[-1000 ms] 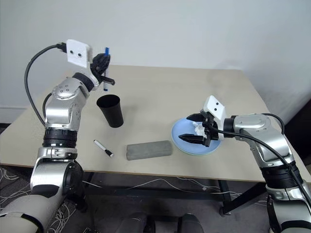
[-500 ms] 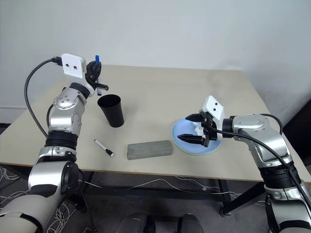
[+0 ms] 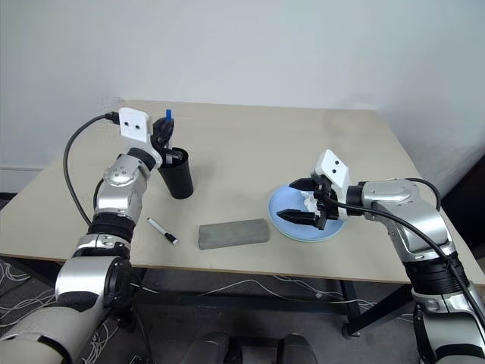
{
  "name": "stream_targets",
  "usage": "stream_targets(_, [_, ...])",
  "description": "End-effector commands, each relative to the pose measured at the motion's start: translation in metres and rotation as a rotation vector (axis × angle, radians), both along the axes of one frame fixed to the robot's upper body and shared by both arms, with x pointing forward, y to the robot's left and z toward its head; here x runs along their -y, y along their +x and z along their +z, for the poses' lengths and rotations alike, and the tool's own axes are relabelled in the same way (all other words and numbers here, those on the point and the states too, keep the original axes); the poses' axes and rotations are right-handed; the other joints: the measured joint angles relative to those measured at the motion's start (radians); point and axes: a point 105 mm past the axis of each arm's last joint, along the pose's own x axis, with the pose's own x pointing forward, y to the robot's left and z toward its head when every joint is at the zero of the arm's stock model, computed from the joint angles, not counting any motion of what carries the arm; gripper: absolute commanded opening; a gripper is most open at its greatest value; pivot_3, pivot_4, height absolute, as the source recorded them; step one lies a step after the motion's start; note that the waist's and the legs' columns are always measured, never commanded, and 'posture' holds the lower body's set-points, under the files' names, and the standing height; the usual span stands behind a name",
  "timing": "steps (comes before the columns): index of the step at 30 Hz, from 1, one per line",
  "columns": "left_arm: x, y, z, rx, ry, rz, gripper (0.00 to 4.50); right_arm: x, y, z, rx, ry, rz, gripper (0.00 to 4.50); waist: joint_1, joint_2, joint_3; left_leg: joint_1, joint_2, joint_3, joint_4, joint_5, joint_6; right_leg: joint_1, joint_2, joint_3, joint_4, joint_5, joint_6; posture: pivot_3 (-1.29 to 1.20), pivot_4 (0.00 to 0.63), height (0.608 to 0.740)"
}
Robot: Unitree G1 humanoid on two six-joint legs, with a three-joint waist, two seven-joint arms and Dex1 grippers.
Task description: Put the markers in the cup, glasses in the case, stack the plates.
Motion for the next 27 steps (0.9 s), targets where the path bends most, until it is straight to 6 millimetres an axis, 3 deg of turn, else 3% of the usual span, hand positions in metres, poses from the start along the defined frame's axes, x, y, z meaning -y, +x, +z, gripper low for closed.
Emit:
stream_targets(1, [0.001, -0.002, 0.009, 0.046, 0.018, -0.004, 0.05, 0.0, 0.001, 0.017, 0.063, 0.014, 0.003, 4.5, 0.0, 0.0, 0.0, 0.0, 0.0, 0.0, 0.0, 0.0, 0.0, 0.0, 0.0, 0.0, 0.0, 0.0, 0.0, 0.0, 0.0, 0.737])
stream_targets(14, [0.002, -0.004, -0.003, 0.015, 0.01, -0.022, 0.05, 0.0, 0.002, 0.017, 0.064, 0.015, 0.003, 4.5, 0.0, 0.0, 0.0, 0.0, 0.0, 0.0, 0.0, 0.0, 0.0, 0.0, -0.001, 0.0, 0.0, 0.001, -0.001, 0.0, 0.0, 0.737])
stream_targets(27, [0.002, -0.005, -0.004, 0.016, 0.01, -0.024, 4.27, 0.0, 0.002, 0.017, 0.065, 0.016, 0.003, 4.5, 0.0, 0.0, 0.0, 0.0, 0.0, -0.001, 0.0, 0.0, 0.0, -0.001, -0.002, 0.0, 0.0, 0.001, -0.001, 0.0, 0.0, 0.737])
